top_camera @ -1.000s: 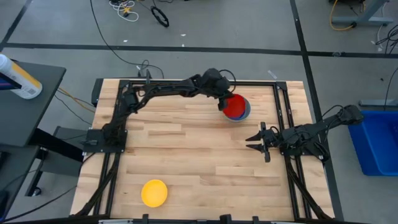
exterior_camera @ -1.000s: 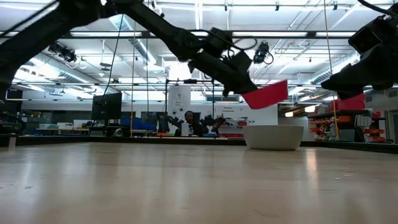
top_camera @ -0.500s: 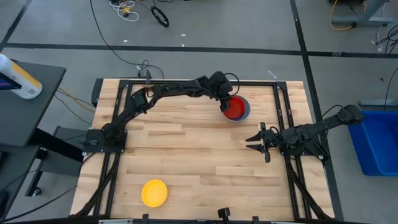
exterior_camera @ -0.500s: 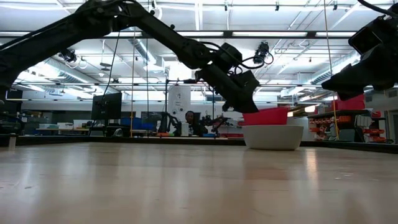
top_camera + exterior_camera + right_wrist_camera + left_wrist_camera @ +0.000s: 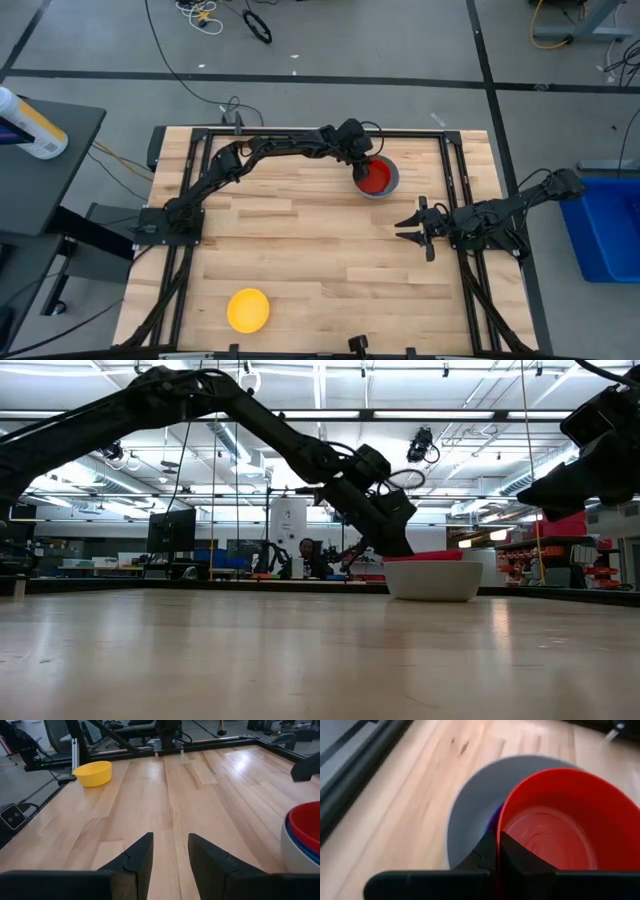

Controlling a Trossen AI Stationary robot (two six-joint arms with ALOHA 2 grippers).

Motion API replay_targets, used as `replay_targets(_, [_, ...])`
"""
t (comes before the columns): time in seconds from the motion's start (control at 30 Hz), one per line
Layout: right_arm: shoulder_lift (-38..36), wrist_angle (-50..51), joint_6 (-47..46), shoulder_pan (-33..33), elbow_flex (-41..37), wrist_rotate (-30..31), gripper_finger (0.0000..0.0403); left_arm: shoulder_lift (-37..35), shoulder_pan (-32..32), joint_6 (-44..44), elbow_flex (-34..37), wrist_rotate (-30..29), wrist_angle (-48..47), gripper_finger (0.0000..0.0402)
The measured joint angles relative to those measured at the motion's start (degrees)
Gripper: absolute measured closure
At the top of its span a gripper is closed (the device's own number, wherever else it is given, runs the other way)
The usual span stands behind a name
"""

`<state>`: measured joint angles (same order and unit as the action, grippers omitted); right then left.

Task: Nest bowls inside each other
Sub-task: Stack the red bowl on top of the dark blue bowl, then stack the yellow bowl on top of the red bowl

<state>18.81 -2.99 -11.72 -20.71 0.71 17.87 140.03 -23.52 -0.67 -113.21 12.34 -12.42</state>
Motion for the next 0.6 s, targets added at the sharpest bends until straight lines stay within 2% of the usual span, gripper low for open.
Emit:
replay_targets(0.1, [0.0, 0.04, -0.32, 0.0, -0.01, -0.01, 0.0271, -0.2, 0.58, -0.66, 0.35, -1.02, 0.93, 0.0394])
replay_targets(0.17, [-0.01, -0.03, -0.34, 0.0, -0.01, 0.0, 0.027, -0.2, 0.81, -1.14, 0.5, -0.65, 1.52, 0.0377])
replay_targets(0.6, [-0.02, 0.05, -1.36, 0.0, 0.0, -0.57, 0.0273, -0.6, 1.15, -0.18, 0.44, 0.86, 2.87, 0.0159])
